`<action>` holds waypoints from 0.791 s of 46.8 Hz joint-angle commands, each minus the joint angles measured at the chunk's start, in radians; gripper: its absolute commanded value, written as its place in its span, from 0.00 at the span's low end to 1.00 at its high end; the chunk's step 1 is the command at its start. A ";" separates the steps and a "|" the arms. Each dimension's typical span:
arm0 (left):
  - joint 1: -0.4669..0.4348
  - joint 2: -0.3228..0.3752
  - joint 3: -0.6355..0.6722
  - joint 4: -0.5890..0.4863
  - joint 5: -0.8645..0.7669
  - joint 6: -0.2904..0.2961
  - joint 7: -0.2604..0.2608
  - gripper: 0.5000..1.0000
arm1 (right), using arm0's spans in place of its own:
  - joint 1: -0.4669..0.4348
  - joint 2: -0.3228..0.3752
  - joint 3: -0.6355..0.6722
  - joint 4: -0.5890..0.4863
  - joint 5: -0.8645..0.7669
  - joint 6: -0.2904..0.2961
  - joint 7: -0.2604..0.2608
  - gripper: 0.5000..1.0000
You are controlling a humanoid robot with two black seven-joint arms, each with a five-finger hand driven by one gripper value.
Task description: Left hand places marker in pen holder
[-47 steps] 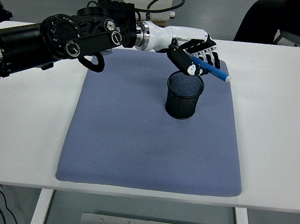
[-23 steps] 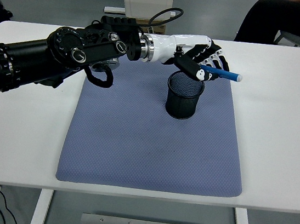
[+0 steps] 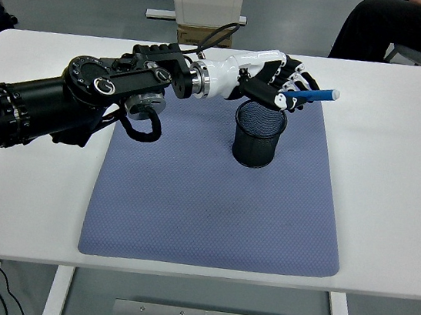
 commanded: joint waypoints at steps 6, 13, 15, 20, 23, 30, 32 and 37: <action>0.023 0.002 -0.002 -0.001 -0.037 0.000 0.002 0.00 | 0.000 0.000 0.000 0.000 0.000 0.000 0.000 1.00; 0.029 0.007 -0.002 -0.009 -0.046 0.000 0.008 0.00 | 0.000 0.000 0.000 0.000 0.000 0.000 0.000 1.00; 0.032 0.008 0.000 -0.009 -0.055 0.000 0.008 0.00 | 0.000 0.000 0.000 0.000 0.000 0.000 0.000 1.00; 0.033 0.010 0.000 -0.009 -0.075 0.000 0.008 0.00 | 0.000 0.000 0.000 0.000 0.000 0.000 0.000 1.00; 0.033 0.010 -0.002 -0.009 -0.080 0.002 0.008 0.00 | 0.000 0.000 0.000 0.000 0.000 0.000 0.000 1.00; 0.044 0.008 -0.002 -0.009 -0.081 0.014 0.008 0.36 | 0.000 0.000 0.000 0.000 0.000 0.000 0.000 1.00; 0.044 0.008 -0.002 -0.009 -0.083 0.014 0.008 0.50 | 0.000 0.000 0.000 0.000 0.000 0.000 0.000 1.00; 0.044 0.011 -0.003 -0.009 -0.096 0.015 -0.001 1.00 | 0.000 0.000 0.000 0.000 0.000 0.000 0.000 1.00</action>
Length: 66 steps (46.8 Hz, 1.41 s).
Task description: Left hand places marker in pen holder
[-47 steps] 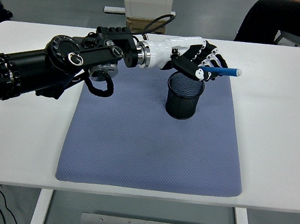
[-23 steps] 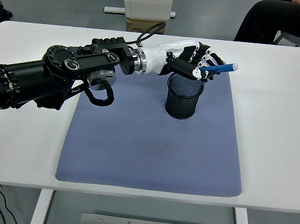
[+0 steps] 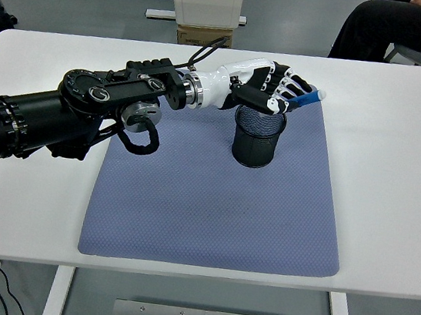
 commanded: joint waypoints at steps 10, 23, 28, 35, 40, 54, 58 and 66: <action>-0.003 0.015 -0.026 0.002 -0.011 -0.001 -0.007 1.00 | 0.000 0.000 0.000 0.000 0.000 0.000 0.000 1.00; 0.014 0.092 -0.103 0.003 -0.028 0.001 -0.010 1.00 | 0.000 0.000 0.000 0.000 0.000 0.000 0.000 1.00; 0.034 0.135 -0.127 0.005 -0.044 0.001 -0.010 1.00 | 0.000 0.000 0.000 0.000 0.000 0.000 0.000 1.00; 0.118 0.269 -0.222 0.005 -0.048 -0.001 -0.011 1.00 | 0.000 0.000 0.000 0.000 0.000 0.000 0.000 1.00; 0.170 0.340 -0.265 0.006 -0.044 -0.002 -0.011 1.00 | 0.000 0.000 0.000 0.000 0.000 0.000 0.000 1.00; 0.345 0.477 -0.403 0.009 -0.124 -0.004 -0.085 1.00 | 0.000 0.000 0.000 0.000 0.000 0.000 0.000 1.00; 0.432 0.504 -0.489 0.009 -0.152 -0.025 -0.114 1.00 | 0.000 0.000 0.000 0.000 0.000 0.000 0.000 1.00; 0.564 0.526 -0.597 0.009 -0.185 -0.073 -0.114 1.00 | 0.000 0.000 0.000 0.000 0.000 0.000 0.000 1.00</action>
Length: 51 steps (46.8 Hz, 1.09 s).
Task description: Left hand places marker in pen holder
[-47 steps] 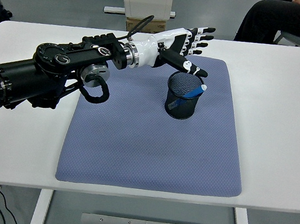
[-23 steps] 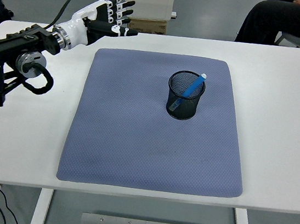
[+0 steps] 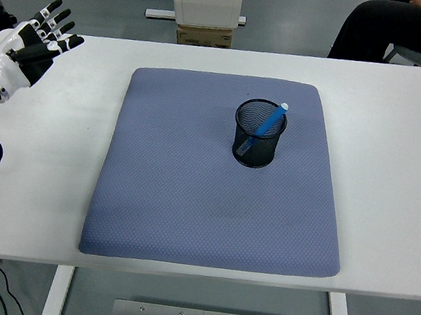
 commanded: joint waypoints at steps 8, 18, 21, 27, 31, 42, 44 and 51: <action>0.114 0.045 -0.108 0.000 -0.098 -0.050 0.004 1.00 | 0.000 0.000 0.000 0.000 0.000 0.000 0.000 1.00; 0.128 0.035 -0.112 0.000 -0.101 -0.048 0.004 1.00 | 0.000 0.000 0.000 0.000 0.000 0.000 0.000 1.00; 0.123 0.031 -0.112 0.000 -0.101 -0.047 0.004 1.00 | 0.000 0.000 -0.001 0.000 -0.002 0.000 0.000 1.00; 0.123 0.015 -0.112 0.000 -0.101 -0.044 0.004 1.00 | 0.000 0.000 -0.003 0.005 0.000 0.011 0.000 1.00; 0.123 -0.003 -0.112 0.000 -0.099 -0.044 0.004 1.00 | 0.003 0.000 -0.003 0.005 0.002 0.011 0.000 1.00; 0.118 -0.054 -0.112 0.000 -0.099 -0.041 0.004 1.00 | 0.018 0.000 -0.002 0.003 0.002 0.009 0.001 1.00; 0.118 -0.060 -0.112 0.000 -0.099 -0.041 0.004 1.00 | 0.017 0.000 -0.006 0.005 -0.009 0.011 0.003 1.00; 0.120 -0.061 -0.112 0.000 -0.099 -0.041 0.004 1.00 | 0.015 0.000 -0.009 0.014 -0.009 0.012 0.000 1.00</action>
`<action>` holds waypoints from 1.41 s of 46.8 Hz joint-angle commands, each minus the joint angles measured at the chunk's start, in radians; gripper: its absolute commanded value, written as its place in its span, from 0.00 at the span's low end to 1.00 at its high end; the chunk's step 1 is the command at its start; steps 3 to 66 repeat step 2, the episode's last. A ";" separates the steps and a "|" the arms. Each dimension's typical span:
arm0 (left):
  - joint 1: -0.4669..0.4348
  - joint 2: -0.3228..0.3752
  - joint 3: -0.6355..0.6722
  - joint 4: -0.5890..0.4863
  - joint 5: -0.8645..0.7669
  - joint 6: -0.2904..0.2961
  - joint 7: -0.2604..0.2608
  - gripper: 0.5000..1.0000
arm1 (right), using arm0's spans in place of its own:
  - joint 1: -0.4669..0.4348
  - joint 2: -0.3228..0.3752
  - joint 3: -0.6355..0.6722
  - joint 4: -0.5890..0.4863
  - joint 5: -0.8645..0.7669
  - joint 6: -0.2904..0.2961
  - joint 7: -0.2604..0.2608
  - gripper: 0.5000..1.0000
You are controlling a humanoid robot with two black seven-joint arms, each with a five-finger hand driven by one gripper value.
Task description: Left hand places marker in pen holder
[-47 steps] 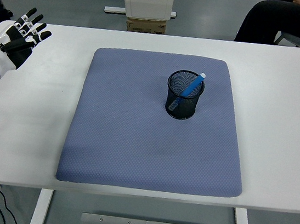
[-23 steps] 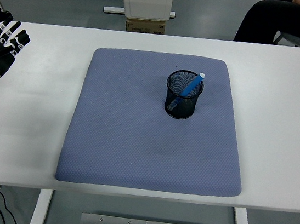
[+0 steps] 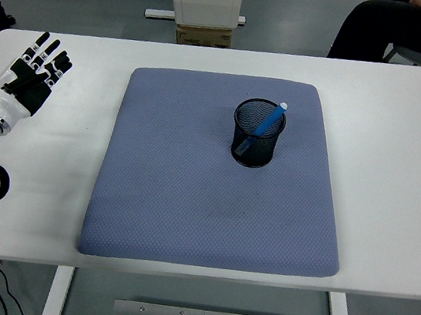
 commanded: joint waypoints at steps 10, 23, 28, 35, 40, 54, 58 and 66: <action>0.001 0.000 0.000 0.000 0.000 0.000 0.000 1.00 | -0.002 0.000 0.000 0.001 -0.001 -0.002 -0.001 1.00; 0.001 0.000 0.000 0.000 0.000 0.000 0.000 1.00 | -0.002 0.000 0.000 0.001 -0.001 -0.002 -0.001 1.00; 0.001 0.000 0.000 0.000 0.000 0.000 0.000 1.00 | -0.002 0.000 0.000 0.001 -0.001 -0.002 -0.001 1.00; 0.001 0.000 0.000 0.000 0.000 0.000 0.000 1.00 | -0.002 0.000 0.000 0.001 -0.001 -0.002 -0.001 1.00; 0.001 0.000 0.000 0.000 0.000 0.000 0.000 1.00 | -0.002 0.000 0.000 0.001 -0.001 -0.002 -0.001 1.00; 0.001 0.000 0.000 0.000 0.000 0.000 0.000 1.00 | -0.002 0.000 0.000 0.001 -0.001 -0.002 -0.001 1.00; 0.001 0.000 0.000 0.000 0.000 0.000 0.000 1.00 | -0.002 0.000 0.000 0.001 -0.001 -0.002 -0.001 1.00; 0.001 0.000 0.000 0.000 0.000 0.000 0.000 1.00 | -0.002 0.000 0.000 0.001 -0.001 -0.002 -0.001 1.00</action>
